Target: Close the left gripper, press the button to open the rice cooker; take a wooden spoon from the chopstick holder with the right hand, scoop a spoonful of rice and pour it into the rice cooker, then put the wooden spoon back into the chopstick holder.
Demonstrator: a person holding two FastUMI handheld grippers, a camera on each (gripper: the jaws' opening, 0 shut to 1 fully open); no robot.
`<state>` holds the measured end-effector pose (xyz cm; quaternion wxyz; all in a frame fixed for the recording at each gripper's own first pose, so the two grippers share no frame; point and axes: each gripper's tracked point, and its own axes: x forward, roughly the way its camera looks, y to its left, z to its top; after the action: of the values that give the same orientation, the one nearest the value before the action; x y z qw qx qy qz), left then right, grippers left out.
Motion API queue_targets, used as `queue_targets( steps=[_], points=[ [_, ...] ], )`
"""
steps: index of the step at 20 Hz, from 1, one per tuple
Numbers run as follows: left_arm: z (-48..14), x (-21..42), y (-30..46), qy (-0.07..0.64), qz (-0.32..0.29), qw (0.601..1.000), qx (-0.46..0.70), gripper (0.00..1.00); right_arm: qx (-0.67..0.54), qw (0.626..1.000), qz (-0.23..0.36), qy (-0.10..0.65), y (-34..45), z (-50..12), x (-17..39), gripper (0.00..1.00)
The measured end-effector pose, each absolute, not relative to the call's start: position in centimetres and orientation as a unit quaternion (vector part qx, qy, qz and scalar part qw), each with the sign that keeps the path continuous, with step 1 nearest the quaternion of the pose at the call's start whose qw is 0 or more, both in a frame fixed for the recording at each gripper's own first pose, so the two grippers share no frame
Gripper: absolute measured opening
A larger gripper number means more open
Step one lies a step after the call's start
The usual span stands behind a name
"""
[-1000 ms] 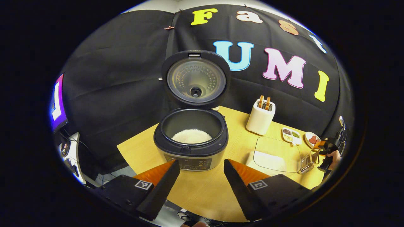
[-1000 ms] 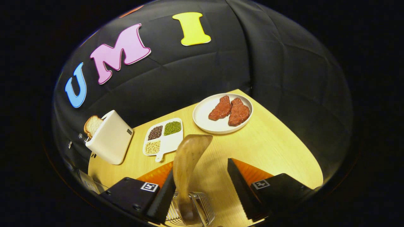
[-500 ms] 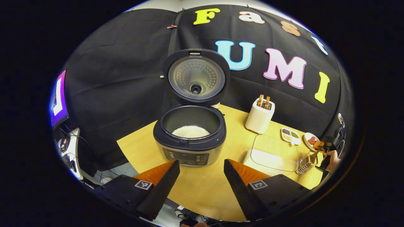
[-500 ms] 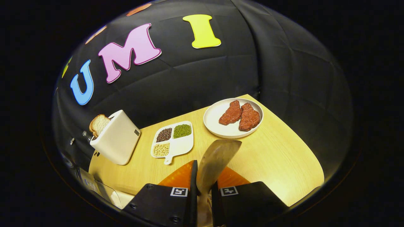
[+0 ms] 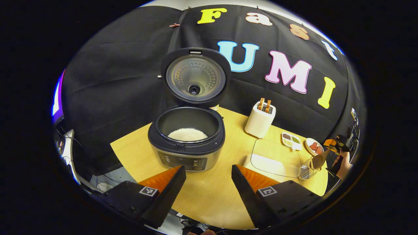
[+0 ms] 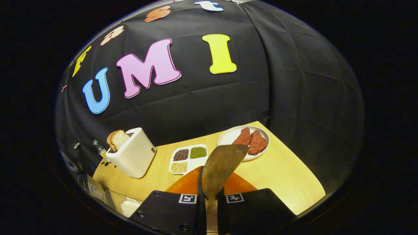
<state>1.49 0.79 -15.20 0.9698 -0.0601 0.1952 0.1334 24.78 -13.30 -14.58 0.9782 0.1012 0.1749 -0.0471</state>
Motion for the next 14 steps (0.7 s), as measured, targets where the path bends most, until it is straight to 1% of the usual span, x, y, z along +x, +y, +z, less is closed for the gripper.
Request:
queue_targets(
  steps=[6,12,13,14],
  points=[
    [-13.1,2.9,2.1,0.169,0.097,0.979,-0.05,0.96,0.131,0.981,-0.051,0.133,-10.9,-8.6,21.3,0.17],
    [-14.0,2.9,5.0,0.174,0.073,0.979,-0.074,0.95,0.166,0.979,0.007,0.116,-2.2,-5.0,18.5,0.17],
    [-14.1,2.8,5.6,0.175,0.071,0.979,-0.076,0.92,0.168,0.979,0.019,0.117,-0.7,-4.9,18.3,0.17],
    [-14.3,2.7,6.2,0.176,0.069,0.979,-0.079,0.95,0.166,0.979,0.029,0.118,0.9,-5.0,18.2,0.17]
  ],
)
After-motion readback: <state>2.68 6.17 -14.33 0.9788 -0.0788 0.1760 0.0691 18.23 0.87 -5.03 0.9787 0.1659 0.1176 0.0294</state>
